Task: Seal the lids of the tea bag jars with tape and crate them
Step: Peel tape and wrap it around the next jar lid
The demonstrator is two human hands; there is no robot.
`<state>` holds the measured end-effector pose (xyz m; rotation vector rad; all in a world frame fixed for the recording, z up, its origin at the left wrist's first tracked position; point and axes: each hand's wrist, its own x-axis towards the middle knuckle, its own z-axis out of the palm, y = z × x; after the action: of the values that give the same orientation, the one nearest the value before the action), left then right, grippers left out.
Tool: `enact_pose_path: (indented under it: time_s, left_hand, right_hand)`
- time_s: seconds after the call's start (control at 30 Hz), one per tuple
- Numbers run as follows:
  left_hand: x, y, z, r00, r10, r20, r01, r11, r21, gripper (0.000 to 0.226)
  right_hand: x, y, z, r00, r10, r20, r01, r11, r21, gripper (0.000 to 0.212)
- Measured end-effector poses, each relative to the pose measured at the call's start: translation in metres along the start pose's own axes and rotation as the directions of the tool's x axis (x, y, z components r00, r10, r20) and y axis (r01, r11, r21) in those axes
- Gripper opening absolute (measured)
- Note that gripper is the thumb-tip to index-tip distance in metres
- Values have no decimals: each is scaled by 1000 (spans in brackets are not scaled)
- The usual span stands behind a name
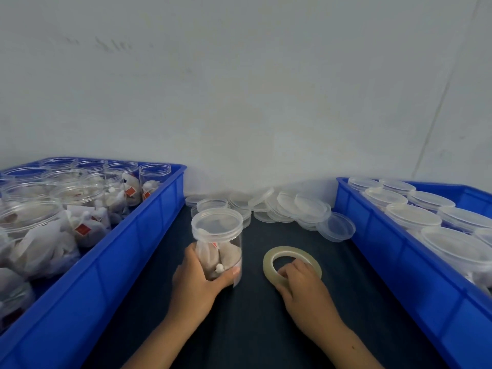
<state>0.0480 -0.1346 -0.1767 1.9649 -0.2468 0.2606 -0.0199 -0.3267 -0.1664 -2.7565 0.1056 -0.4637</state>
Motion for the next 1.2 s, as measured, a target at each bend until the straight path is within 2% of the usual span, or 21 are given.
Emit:
enact_pose_path:
  time_s: [0.07,0.13,0.2,0.23,0.27,0.3,0.33,0.4,0.47,0.53,0.63,0.73,0.8,0.9,1.1,1.2]
  left_hand:
    - [-5,7,1,994,61,-86,-62,998,-8,89]
    - [-11,17,0,931,250,-265,-235,968,87,87]
    - [-14,25,-4,747,523,-410,-440,852,283,69]
    - [-15,27,-6,651,637,-414,-516,771,373,58]
    - [-16,29,-6,580,726,-370,-579,686,441,48]
    - [-17,30,-5,546,788,-285,-636,611,471,38]
    - [-19,30,-3,548,817,-178,-688,561,460,32]
    - [-23,31,3,615,788,20,-738,566,368,31]
    - [-27,32,8,717,684,131,-692,676,254,38]
    - [-29,30,11,810,562,168,-583,802,129,46]
    - [-28,26,11,881,433,193,-436,899,-27,58]
    - [-30,28,10,890,402,213,-388,915,-106,58]
    - [-33,30,11,891,404,208,-383,914,-135,58]
    - [-35,34,10,863,475,171,-469,880,-76,51]
    - [-35,37,6,816,577,27,-578,816,18,36]
    - [-34,38,4,808,590,11,-590,807,19,27]
  right_hand:
    - [0,-1,-1,999,34,-2,-34,999,7,10]
    - [0,0,-1,998,63,-13,-63,997,40,7]
    - [-1,-1,-3,995,98,-34,-91,981,169,8]
    - [-2,-3,-4,992,121,-40,-105,954,281,11]
    - [-3,-5,-4,988,147,-43,-117,908,403,12]
    - [-4,-8,-5,984,174,-44,-127,848,515,10]
    - [-5,-11,-5,980,193,-44,-127,784,607,8]
    - [-9,-17,-5,981,187,-42,-97,676,730,9]
    - [-13,-23,-7,987,150,-50,-53,613,788,16]
    - [-15,-27,-7,991,124,-59,-22,569,822,23]
    - [-18,-35,-6,995,80,-53,4,522,853,35]
    - [-20,-39,-3,999,21,-37,22,483,875,46]
    - [-20,-40,-3,999,-12,-36,37,462,886,40]
    - [-22,-41,-4,997,-62,-41,65,454,889,32]
    - [-25,-44,0,997,-30,-71,76,542,837,38]
    - [-26,-47,-3,996,-43,-79,89,598,797,29]
